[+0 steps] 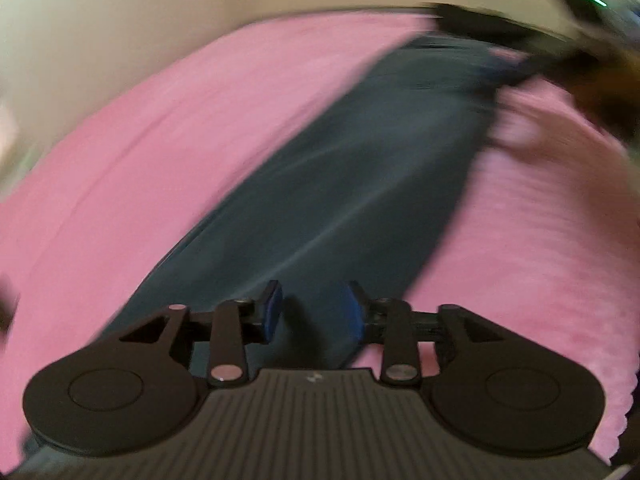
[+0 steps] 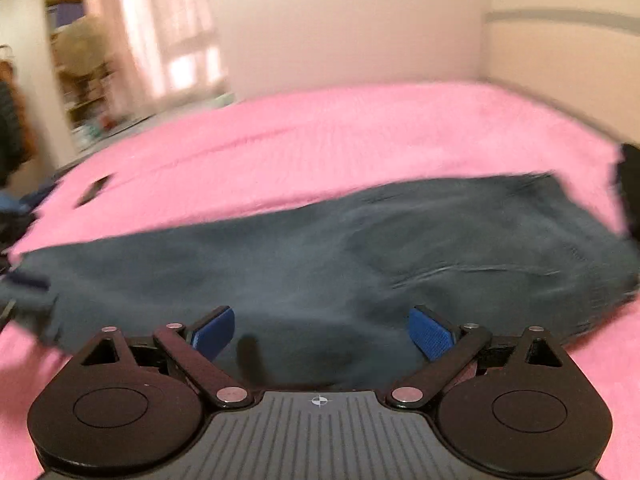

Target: Fold clothes

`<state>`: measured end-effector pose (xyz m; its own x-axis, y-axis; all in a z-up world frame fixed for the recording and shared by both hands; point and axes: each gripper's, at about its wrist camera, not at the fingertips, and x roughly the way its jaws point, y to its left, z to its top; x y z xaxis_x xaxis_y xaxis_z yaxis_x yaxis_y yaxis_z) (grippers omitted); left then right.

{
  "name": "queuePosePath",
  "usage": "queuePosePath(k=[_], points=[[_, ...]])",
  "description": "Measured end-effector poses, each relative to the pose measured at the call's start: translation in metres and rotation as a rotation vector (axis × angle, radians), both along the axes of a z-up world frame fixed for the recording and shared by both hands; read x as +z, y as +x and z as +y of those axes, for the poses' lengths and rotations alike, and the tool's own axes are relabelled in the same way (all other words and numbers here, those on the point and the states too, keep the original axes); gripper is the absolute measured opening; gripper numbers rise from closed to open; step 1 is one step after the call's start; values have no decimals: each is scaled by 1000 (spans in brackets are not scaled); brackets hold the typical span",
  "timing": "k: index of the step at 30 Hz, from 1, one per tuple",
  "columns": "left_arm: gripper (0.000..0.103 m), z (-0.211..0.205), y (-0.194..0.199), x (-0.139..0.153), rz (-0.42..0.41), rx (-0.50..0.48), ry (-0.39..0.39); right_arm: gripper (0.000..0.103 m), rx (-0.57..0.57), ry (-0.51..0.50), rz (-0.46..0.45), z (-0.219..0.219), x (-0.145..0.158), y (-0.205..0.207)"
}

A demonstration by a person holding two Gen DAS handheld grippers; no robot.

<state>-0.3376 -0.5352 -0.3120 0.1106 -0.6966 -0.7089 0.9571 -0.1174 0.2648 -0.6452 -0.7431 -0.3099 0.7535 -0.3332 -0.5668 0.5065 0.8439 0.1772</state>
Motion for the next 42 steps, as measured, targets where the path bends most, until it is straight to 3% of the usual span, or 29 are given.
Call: queuePosePath(k=[3,7,10,13,14,15,17,22,27,32,34,37,40,41,42], points=[[36,-19,-53,-21,-152,-230,-40,96,-72,4,-81,-11,-8,-19],[38,-26,-97,-55,-367,-390,-65,97,-84,-69,-148,0,-22,-38],[38,-30,-113,-74,-551,-425,-111,100,-129,-67,-183,11,-33,-50],[36,-39,-119,-79,-647,-405,-120,103,-196,-38,-196,17,-37,-64],[32,-42,-120,-80,-664,-396,-113,103,-213,-35,-208,21,-36,-71],[20,-44,-121,-80,-681,-387,-106,103,-227,-34,-210,26,-32,-78],[14,-49,-122,-70,-635,-356,-76,103,-241,-30,-209,36,-27,-89],[12,-73,-91,-11,-318,-190,-48,103,-184,20,-143,64,-17,-93],[11,-96,-56,30,-141,-84,-59,103,-114,-10,-53,74,-15,-57],[10,-117,-34,34,-43,-36,-55,103,-140,48,-47,65,-23,-21],[10,-121,-25,34,0,-22,-64,103,-171,99,-67,61,-31,-12],[10,-122,-8,36,76,-5,-76,103,-204,241,-190,48,-43,-9],[10,-123,-3,36,85,-20,-72,102,-206,308,-258,41,-41,-23],[10,-123,-1,35,83,-27,-70,99,-204,324,-272,40,-39,-29],[10,-123,0,34,81,-33,-68,74,-202,340,-285,38,-37,-35]])
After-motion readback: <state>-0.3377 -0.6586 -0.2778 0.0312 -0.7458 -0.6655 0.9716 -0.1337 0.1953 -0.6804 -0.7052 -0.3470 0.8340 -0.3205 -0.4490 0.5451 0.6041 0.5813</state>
